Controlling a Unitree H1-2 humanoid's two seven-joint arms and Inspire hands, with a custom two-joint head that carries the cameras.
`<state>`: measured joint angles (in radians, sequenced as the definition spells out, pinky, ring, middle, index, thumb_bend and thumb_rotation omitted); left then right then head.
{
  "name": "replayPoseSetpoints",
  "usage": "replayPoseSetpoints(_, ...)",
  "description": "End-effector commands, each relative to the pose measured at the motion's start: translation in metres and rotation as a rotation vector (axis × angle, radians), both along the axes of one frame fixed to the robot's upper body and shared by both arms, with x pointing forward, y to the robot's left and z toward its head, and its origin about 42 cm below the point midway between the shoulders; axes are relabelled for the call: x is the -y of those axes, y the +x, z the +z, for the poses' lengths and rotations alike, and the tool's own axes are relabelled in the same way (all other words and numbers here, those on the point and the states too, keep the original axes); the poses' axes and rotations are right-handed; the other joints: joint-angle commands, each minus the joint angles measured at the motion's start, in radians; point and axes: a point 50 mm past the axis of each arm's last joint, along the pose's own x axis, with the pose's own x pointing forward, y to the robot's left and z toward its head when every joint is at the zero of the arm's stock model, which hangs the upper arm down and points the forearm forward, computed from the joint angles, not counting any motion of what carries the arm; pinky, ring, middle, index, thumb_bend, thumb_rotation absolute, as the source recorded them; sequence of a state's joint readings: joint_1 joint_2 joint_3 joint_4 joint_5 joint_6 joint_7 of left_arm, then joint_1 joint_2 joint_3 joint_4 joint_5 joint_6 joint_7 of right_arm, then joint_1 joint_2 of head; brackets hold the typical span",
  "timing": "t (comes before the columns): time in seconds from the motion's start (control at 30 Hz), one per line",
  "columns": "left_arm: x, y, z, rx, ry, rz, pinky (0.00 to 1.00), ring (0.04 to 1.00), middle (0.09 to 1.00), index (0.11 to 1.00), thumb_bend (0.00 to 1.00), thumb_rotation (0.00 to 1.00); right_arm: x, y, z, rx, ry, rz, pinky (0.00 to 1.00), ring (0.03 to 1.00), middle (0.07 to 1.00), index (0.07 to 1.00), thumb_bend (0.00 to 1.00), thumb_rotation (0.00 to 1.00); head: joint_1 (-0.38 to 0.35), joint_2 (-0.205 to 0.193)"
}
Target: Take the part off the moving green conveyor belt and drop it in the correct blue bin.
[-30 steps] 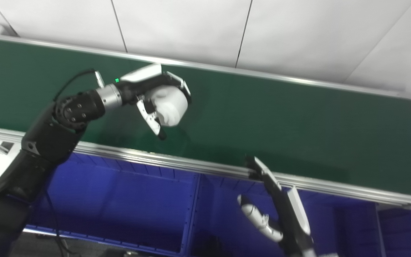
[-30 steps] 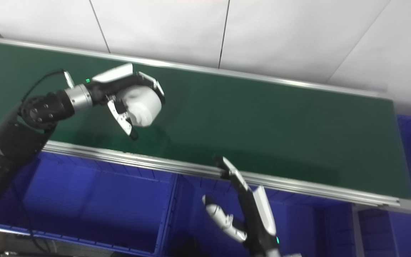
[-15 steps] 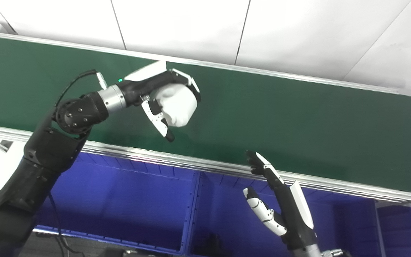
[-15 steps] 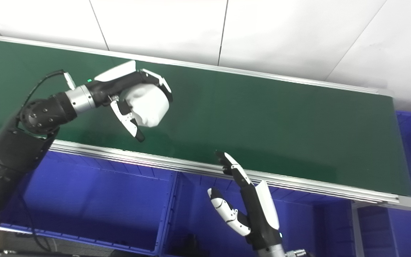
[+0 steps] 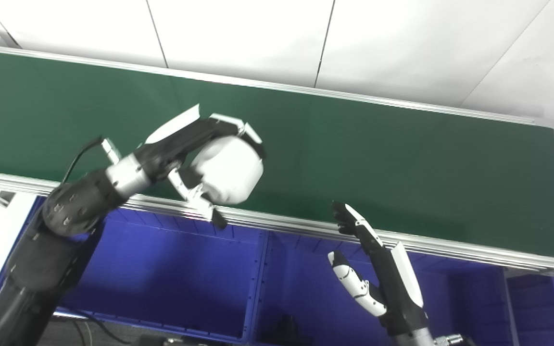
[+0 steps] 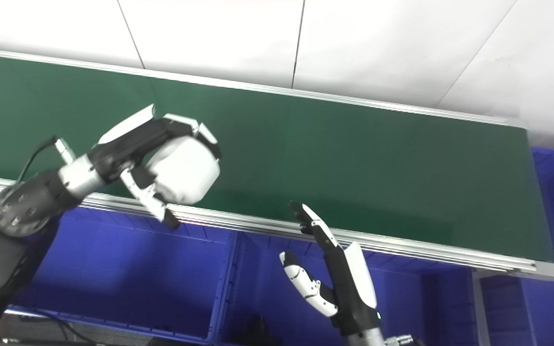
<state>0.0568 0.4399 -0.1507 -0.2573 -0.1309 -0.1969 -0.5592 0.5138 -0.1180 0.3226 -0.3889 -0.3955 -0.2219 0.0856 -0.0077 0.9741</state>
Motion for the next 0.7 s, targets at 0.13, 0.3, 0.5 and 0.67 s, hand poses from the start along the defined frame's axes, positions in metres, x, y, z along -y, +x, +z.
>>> replayPoseSetpoints(0.13,-0.016,-0.025,-0.002,-0.031,-0.029,0.03,0.19,0.433,0.495,0.286,0.5,0.0,-0.002,-0.004,0.01,0.032,0.025,-0.011,0.77,0.851,0.893,0.884,0.34,0.82,-0.004,0.0)
replayPoseSetpoints(0.3,-0.03,-0.043,-0.02,-0.104,0.005,0.049,0.2,0.435,0.495,0.28,0.5,0.0,-0.005,-0.005,0.012,0.028,0.027,-0.011,0.77,0.846,0.889,0.883,0.35,0.83,0.001,0.006)
replayPoseSetpoints(0.5,-0.047,-0.053,-0.05,-0.184,0.105,0.099,0.21,0.435,0.492,0.29,0.5,0.0,-0.008,-0.006,0.012,0.03,0.04,-0.015,0.77,0.842,0.885,0.879,0.34,0.82,-0.002,0.005)
replayPoseSetpoints(0.67,-0.054,-0.054,-0.078,-0.205,0.22,0.139,0.23,0.436,0.49,0.298,0.5,0.0,-0.01,-0.007,0.011,0.032,0.042,-0.009,0.77,0.846,0.887,0.88,0.34,0.82,-0.007,0.003)
